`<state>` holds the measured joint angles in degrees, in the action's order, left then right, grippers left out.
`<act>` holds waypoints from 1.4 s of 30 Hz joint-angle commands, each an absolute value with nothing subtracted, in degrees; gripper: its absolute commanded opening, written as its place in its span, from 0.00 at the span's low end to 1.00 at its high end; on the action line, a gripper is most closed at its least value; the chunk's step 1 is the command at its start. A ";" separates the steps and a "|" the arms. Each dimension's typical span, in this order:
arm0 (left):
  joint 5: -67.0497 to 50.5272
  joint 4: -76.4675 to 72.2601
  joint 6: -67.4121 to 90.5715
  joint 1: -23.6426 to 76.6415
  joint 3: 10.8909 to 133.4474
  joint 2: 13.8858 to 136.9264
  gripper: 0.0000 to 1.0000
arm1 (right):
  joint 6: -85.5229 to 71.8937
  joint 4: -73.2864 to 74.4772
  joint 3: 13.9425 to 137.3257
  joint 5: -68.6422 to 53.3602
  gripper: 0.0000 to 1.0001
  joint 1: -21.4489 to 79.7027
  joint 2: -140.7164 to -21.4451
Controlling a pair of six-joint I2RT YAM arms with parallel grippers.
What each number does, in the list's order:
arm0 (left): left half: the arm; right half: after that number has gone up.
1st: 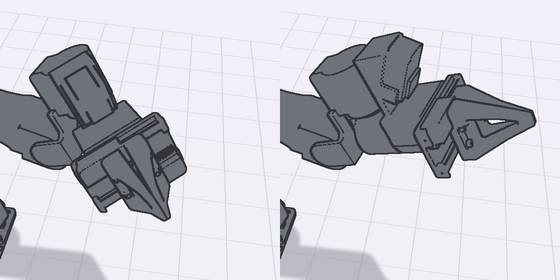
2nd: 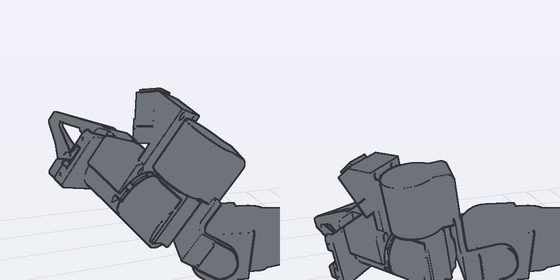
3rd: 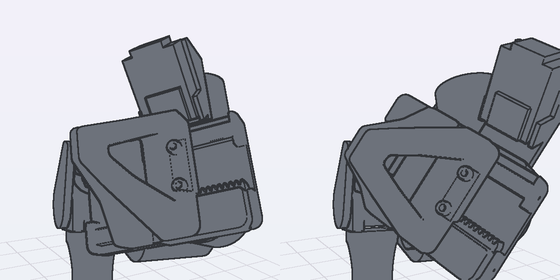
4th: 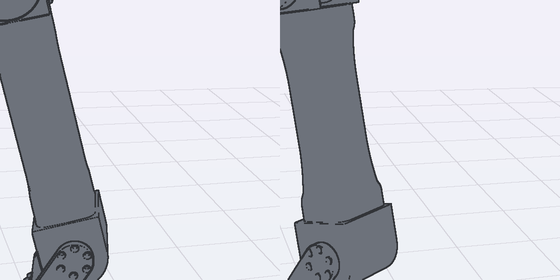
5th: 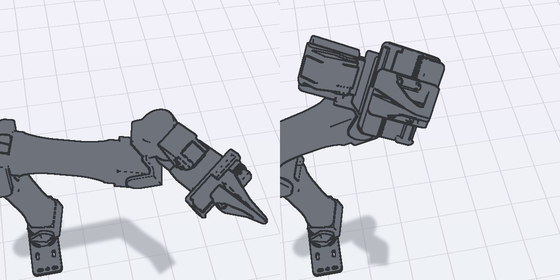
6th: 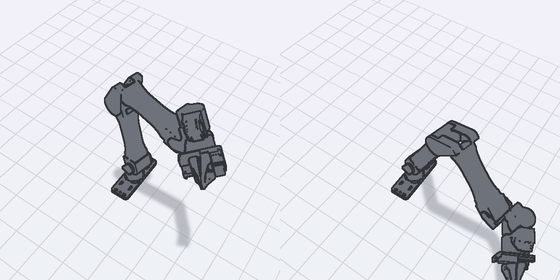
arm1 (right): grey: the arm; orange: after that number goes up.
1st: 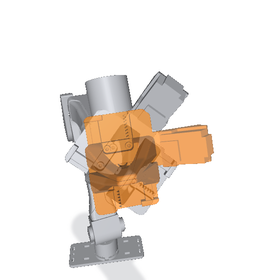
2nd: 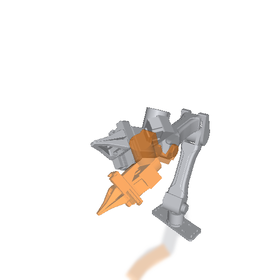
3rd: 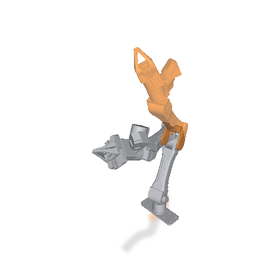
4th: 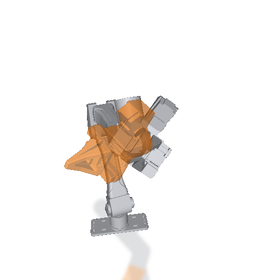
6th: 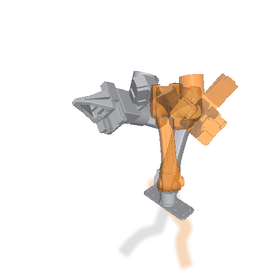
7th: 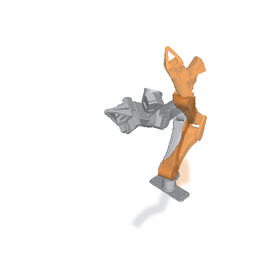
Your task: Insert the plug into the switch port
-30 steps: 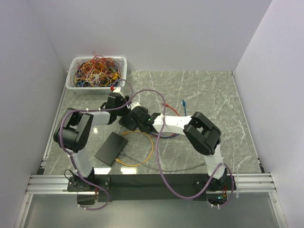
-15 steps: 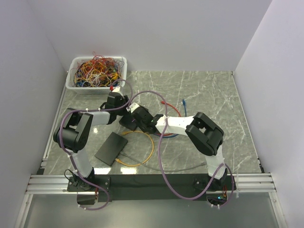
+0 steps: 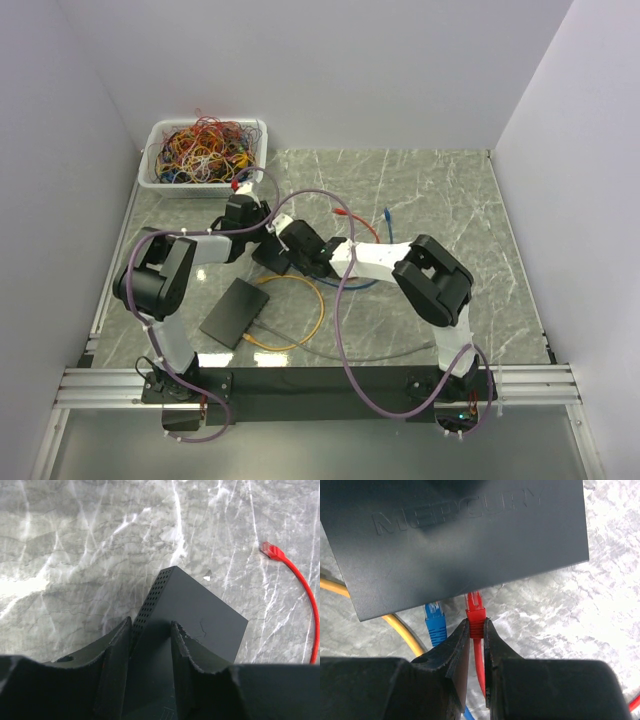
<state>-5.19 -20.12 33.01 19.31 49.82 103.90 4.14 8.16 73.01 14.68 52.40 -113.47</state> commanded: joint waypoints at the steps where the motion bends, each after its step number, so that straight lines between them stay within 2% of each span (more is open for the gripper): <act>1: -13.36 -12.22 32.43 21.97 46.67 107.31 0.21 | 3.60 -6.06 78.57 12.04 0.00 51.15 -109.86; 12: -16.16 -15.47 33.75 22.24 44.39 109.51 0.17 | 2.29 -11.60 78.49 8.35 0.00 49.92 -111.18; 24: -15.91 -18.98 38.05 25.66 40.78 111.36 0.15 | -5.71 -25.92 76.55 2.73 0.00 47.72 -111.53; 30: -16.43 -20.12 39.81 26.01 38.50 110.13 0.15 | -8.87 -30.05 77.08 5.27 0.00 47.72 -114.34; 35: -15.12 -20.22 41.04 26.10 37.27 110.13 0.17 | -8.96 -27.08 79.19 5.10 0.00 47.55 -116.20; 37: -14.15 -19.86 41.31 26.10 37.27 108.91 0.19 | -8.97 -27.68 77.27 5.88 0.06 47.55 -113.23; 38: -13.80 -19.17 41.48 26.10 37.27 108.29 0.20 | -8.79 -28.12 74.65 6.50 0.20 47.37 -111.90; 41: -11.70 -17.58 41.57 26.10 37.70 105.30 0.25 | -8.00 -27.07 71.47 7.90 0.51 47.46 -106.80; 42: -10.91 -16.10 41.40 26.10 38.14 104.42 0.27 | -7.74 -26.64 70.76 8.26 0.55 47.55 -105.66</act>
